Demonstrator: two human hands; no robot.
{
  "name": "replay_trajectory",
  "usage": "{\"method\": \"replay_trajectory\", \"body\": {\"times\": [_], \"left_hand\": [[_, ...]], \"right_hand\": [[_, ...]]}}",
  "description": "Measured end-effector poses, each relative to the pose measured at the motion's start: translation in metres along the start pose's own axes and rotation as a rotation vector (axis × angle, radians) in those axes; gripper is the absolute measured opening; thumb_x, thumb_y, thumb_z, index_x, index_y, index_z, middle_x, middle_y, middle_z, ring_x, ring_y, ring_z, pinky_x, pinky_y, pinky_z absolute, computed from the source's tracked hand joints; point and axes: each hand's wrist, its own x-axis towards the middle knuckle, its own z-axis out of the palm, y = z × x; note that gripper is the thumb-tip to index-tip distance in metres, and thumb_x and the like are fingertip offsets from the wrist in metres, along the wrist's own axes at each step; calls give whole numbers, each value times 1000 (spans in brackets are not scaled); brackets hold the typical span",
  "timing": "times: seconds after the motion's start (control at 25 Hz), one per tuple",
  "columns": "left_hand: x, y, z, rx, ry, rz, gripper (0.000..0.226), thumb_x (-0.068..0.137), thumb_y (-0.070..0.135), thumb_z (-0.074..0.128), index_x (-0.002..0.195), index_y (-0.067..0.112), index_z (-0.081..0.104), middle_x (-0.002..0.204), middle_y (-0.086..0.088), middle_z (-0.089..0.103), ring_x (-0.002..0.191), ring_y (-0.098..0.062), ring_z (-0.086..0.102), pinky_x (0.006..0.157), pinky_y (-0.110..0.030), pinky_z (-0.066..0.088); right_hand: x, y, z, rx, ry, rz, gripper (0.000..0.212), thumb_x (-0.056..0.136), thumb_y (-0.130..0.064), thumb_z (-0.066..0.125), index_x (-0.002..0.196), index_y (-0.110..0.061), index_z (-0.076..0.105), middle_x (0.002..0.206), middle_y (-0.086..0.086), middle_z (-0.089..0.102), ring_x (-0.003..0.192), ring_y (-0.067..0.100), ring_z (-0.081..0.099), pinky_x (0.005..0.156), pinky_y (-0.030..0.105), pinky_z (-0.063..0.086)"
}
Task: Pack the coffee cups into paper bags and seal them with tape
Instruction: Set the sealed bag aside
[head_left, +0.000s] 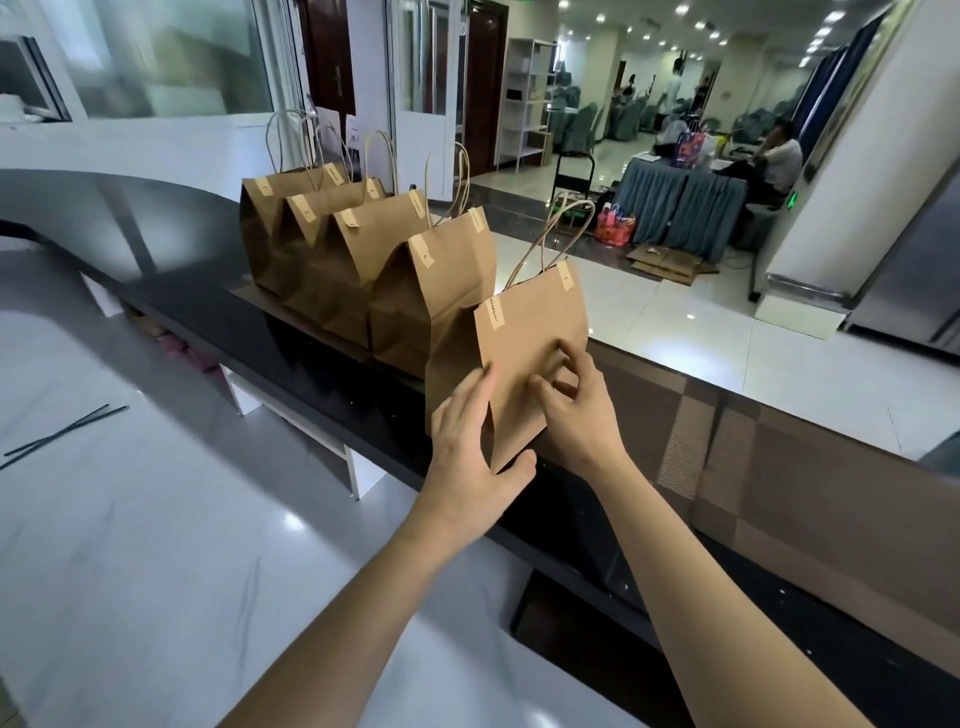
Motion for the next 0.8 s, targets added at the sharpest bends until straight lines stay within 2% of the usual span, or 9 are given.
{"method": "replay_trajectory", "body": {"times": [0.24,0.48,0.56,0.68,0.8], "left_hand": [[32,-14,19,39,-15,24,93,84,19,78,160,26,23,163,15,23,146,-11,21,116,-33,31],[59,-24,29,40,-26,29,92,86,20,77,160,29,22,164,16,17,148,-11,18,120,-40,33],[65,-27,29,33,-32,29,92,85,19,76,159,29,24,164,16,17,149,-13,18,120,-42,34],[75,-31,31,28,-31,33,89,85,18,77,158,30,27,164,14,18,149,-15,20,119,-45,34],[83,-35,31,31,-35,24,87,85,19,77,157,30,30,164,12,20,149,-16,21,119,-48,35]], "right_hand": [[29,14,4,13,7,20,60,97,-28,67,151,-37,41,143,-2,56,121,13,62,106,42,51],[60,25,10,7,-13,38,61,98,-26,65,153,-33,40,147,-2,55,123,15,62,107,44,50],[69,27,13,-12,-24,29,61,99,-26,64,154,-33,39,138,0,59,119,15,63,105,44,51],[80,29,17,-28,-45,36,60,102,-26,59,157,-34,36,119,-9,61,114,14,62,103,41,51],[88,29,21,-27,-51,42,59,104,-25,56,158,-35,34,117,-15,59,116,11,58,102,33,47]]}}
